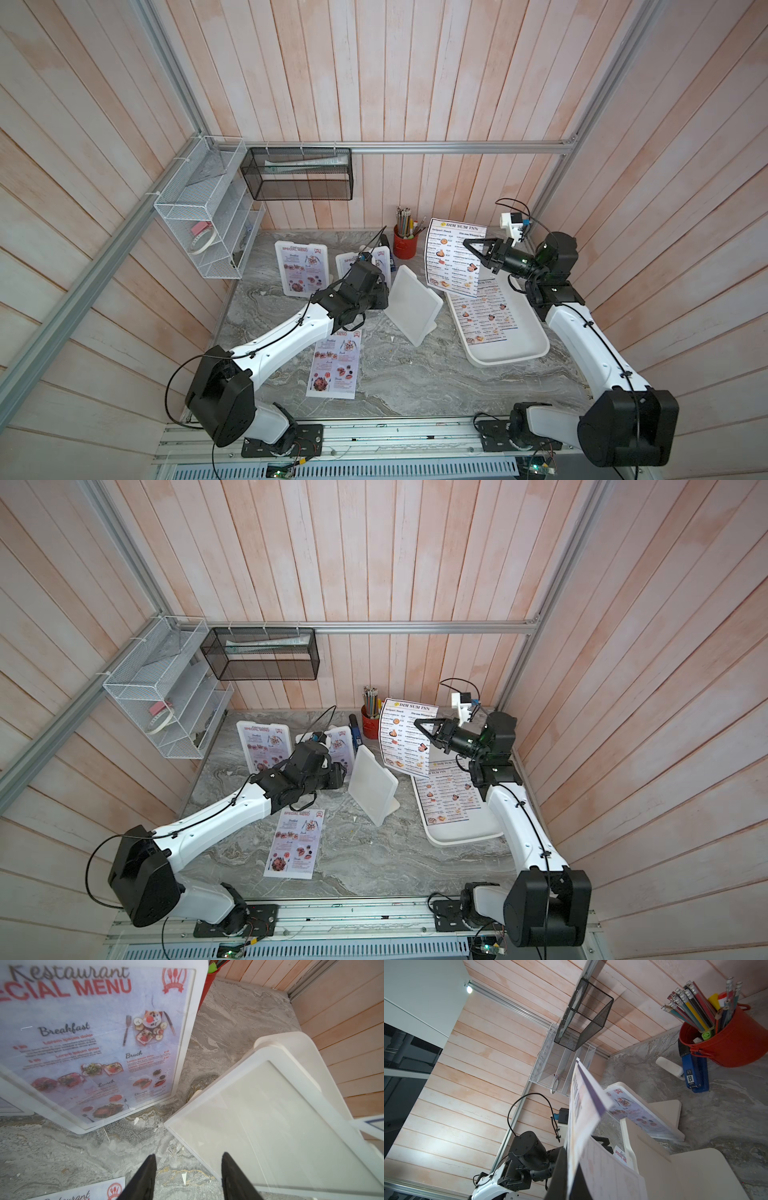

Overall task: Replace the menus in the menu holders
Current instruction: Insert the menu into the menu holder.

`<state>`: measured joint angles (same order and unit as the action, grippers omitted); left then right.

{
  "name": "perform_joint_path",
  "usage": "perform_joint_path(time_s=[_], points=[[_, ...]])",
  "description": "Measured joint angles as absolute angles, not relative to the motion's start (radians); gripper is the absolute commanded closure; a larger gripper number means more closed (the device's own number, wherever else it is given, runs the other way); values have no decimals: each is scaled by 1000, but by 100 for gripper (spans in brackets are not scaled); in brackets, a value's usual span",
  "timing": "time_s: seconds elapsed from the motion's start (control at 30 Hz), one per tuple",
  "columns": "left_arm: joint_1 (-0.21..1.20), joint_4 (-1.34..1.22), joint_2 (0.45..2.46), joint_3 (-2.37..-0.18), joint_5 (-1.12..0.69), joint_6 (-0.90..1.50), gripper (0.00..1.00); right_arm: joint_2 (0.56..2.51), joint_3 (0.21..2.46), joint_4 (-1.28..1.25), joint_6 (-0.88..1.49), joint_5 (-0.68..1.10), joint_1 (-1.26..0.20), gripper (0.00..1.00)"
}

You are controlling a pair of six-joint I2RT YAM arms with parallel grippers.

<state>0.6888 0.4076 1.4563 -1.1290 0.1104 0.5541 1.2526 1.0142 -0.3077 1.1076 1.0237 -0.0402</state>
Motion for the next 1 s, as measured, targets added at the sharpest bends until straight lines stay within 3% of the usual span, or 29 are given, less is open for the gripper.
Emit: perform_joint_path(time_s=[1.0], points=[[689, 404, 1456, -1129, 110, 554, 47, 1196, 1048, -186, 1073, 1050, -40, 100]])
